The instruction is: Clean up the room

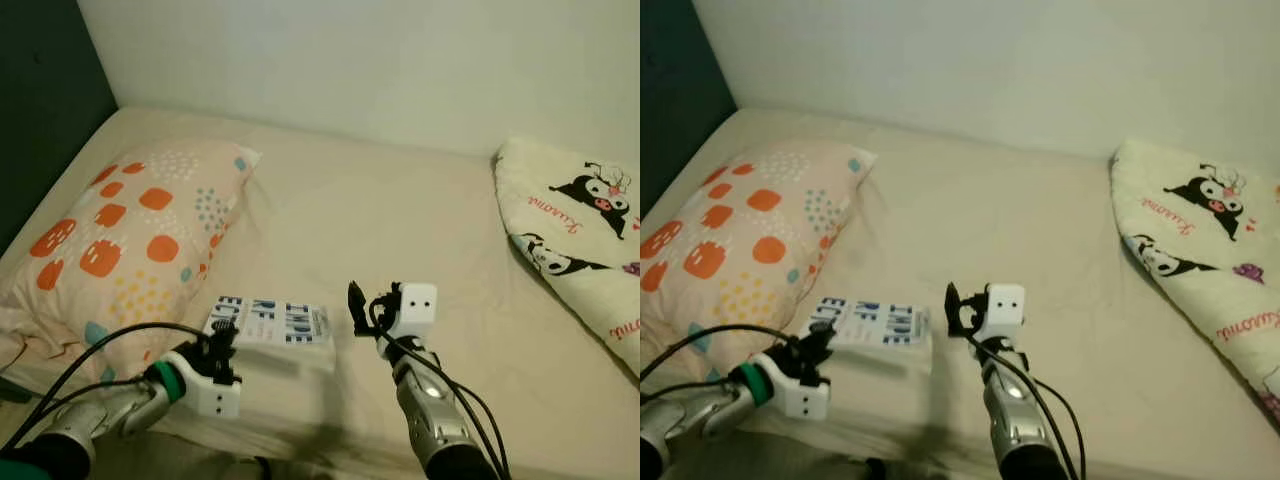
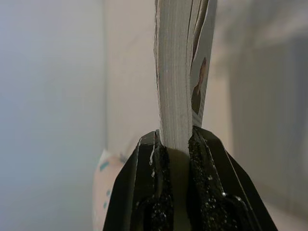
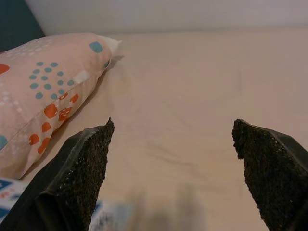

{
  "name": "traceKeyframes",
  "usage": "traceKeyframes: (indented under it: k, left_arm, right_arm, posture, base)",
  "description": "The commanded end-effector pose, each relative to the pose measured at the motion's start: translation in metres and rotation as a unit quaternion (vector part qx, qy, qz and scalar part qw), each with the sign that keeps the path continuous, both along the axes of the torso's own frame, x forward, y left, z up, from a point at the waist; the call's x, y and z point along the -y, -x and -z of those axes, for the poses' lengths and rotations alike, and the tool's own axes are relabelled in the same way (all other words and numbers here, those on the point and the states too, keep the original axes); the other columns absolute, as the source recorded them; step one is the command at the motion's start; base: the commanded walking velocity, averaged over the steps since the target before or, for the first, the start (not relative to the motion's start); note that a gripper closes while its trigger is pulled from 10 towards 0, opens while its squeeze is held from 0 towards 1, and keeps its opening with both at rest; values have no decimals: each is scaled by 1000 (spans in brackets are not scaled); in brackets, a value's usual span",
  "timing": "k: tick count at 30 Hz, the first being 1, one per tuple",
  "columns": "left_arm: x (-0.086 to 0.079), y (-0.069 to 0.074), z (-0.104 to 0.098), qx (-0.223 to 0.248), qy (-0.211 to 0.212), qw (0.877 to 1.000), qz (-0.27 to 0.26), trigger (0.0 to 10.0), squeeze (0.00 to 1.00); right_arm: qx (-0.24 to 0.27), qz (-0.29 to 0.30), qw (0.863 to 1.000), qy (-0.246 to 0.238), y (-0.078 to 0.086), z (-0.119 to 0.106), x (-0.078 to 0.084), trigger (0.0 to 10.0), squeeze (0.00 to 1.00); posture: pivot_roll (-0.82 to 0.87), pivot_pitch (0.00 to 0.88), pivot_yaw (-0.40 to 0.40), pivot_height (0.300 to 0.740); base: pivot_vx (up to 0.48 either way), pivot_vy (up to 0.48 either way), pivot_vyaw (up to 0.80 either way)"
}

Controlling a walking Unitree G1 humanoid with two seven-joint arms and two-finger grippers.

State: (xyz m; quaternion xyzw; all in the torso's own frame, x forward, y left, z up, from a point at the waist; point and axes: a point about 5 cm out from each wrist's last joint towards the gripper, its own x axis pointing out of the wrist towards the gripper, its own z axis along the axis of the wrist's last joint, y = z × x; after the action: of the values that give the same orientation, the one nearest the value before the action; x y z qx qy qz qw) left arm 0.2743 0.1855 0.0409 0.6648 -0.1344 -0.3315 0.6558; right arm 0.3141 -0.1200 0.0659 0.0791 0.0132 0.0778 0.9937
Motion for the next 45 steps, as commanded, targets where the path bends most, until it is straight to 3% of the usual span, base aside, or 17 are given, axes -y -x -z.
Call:
traceKeyframes:
  k: [1,10,18,21,28,31,36,43,45]
  left_arm:
    - [-1,4,2,0,-9,1000,24,10000,0]
    - [-16,-5,-2,19,-37,999,21,10000,0]
    - [-27,-17,-12,52,-60,997,17,10000,0]
    - [-36,-25,-21,91,-78,993,18,10000,0]
    - [-44,-29,-28,122,-97,988,23,10000,0]
    - [-60,-34,-36,139,-128,982,3,10000,0]
    - [-65,-31,-32,123,-151,981,9,10000,0]
    - [-90,-16,-7,48,-259,964,-30,10000,0]
    - [-95,-16,-7,39,-272,960,-46,10000,0]
  right_arm:
    - [-14,-1,1000,6,4,6,2,10000,0]
    - [-15,4,1000,7,6,7,5,10000,0]
    - [-18,10,1000,7,7,7,11,10000,0]
    - [-21,5,1000,15,14,8,16,10000,0]
    - [-26,3,999,22,19,11,21,10000,0]
    - [-28,1,999,28,24,11,26,10000,0]
    - [-30,-2,999,34,30,9,28,10000,0]
    - [-39,-8,998,46,44,7,36,10000,0]
    - [-40,-7,998,47,45,7,37,10000,0]
  posture:
    - [137,88,2,645]
    - [125,94,3,615]
    - [116,112,-10,615]
    - [95,144,-33,615]
    - [79,170,-48,615]
    - [60,195,-57,615]
    - [29,234,-75,615]
    - [-20,282,-97,615]
    - [-20,282,-97,615]
  base:
    - [0,0,0]
    - [0,0,0]
    - [0,0,0]
    - [0,0,0]
    - [0,0,0]
    - [0,0,0]
    - [0,0,0]
    - [0,0,0]
    - [0,0,0]
